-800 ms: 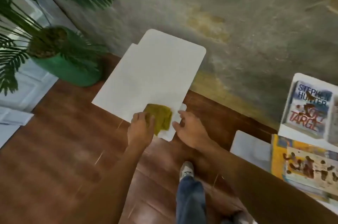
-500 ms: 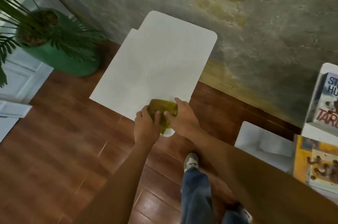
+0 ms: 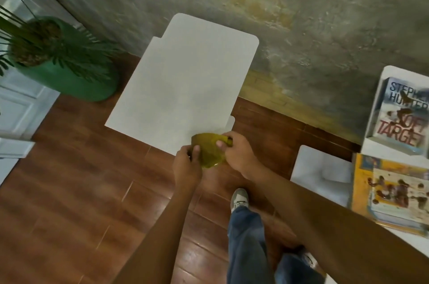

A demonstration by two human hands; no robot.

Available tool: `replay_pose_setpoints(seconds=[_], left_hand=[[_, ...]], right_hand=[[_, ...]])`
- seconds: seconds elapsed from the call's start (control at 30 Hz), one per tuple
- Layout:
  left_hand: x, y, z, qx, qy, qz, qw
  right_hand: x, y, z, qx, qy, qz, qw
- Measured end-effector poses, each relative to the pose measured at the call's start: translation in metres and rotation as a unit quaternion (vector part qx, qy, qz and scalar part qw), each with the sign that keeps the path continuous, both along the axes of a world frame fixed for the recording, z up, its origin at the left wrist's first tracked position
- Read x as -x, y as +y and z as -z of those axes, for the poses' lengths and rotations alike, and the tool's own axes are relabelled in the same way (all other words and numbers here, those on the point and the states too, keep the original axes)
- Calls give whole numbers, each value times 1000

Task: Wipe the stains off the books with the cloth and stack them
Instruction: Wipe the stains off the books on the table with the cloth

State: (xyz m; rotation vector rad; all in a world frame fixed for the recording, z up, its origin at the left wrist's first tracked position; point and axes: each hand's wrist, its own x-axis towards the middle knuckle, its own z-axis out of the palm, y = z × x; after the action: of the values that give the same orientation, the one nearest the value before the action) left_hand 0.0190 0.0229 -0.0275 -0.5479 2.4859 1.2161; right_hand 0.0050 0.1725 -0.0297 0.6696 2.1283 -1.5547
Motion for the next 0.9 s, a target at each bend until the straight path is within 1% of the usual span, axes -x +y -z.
replay_pose_setpoints(seconds=[0.1, 0.17, 0.23, 0.3, 0.33, 0.4, 0.43, 0.47, 0.53, 0.63, 0.73, 0.8, 0.9], left_hand=[[-9, 19, -12, -50, 12, 30, 998], [-13, 39, -26, -64, 16, 50, 997], [-19, 63, -43, -77, 43, 47, 995], [-31, 90, -68, -70, 139, 59, 986], [-37, 102, -79, -69, 190, 87, 975], [-48, 127, -99, -78, 260, 182, 945], [-57, 144, -108, -88, 274, 227, 930], [-65, 159, -115, -101, 281, 259, 919], [-84, 191, -128, -125, 275, 287, 909], [-119, 240, -145, -135, 262, 306, 905], [-155, 288, -158, -159, 248, 309, 905], [-181, 318, -160, -167, 244, 310, 904], [-212, 353, -158, -160, 245, 321, 901]], right_hand=[[-15, 28, -28, 46, 45, 43, 997], [-26, 47, -50, 87, 62, 85, 991], [-38, 68, -71, 125, 73, 110, 983], [-54, 95, -94, 150, 89, 123, 977], [-63, 108, -106, 163, 96, 127, 974], [-83, 136, -128, 186, 117, 138, 966], [-97, 153, -139, 196, 131, 152, 960], [-110, 168, -149, 210, 142, 170, 952], [-138, 197, -168, 244, 155, 218, 932], [-180, 240, -189, 273, 168, 272, 908], [-221, 275, -201, 328, 175, 314, 874], [-251, 294, -206, 329, 192, 315, 869], [-286, 317, -206, 279, 214, 308, 884]])
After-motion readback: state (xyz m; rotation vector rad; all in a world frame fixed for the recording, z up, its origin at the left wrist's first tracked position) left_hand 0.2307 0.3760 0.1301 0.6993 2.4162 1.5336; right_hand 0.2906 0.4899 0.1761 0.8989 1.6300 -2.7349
